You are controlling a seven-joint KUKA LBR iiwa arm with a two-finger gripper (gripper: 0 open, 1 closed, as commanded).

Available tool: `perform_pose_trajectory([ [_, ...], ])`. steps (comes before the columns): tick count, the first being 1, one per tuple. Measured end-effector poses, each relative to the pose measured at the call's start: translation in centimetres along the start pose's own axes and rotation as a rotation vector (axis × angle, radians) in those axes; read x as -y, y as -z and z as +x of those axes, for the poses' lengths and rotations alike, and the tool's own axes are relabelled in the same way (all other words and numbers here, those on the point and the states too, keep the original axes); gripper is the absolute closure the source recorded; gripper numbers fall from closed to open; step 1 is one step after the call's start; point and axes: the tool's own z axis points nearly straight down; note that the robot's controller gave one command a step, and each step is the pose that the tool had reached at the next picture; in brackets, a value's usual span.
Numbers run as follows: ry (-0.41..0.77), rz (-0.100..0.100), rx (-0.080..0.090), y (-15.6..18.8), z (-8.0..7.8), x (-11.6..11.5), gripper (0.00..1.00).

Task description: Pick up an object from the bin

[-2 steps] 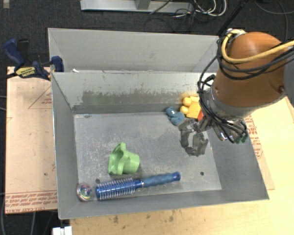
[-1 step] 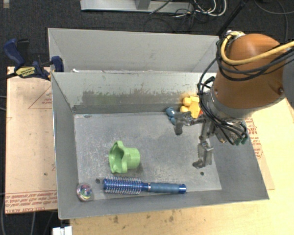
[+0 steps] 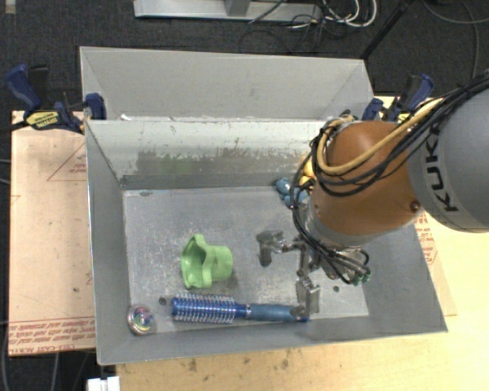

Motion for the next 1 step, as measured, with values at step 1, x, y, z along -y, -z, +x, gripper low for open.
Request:
perform_pose_trajectory([
  [1, 0.238, 0.004, 0.005, -4.14, -1.99, 1.46, 0.00],
])
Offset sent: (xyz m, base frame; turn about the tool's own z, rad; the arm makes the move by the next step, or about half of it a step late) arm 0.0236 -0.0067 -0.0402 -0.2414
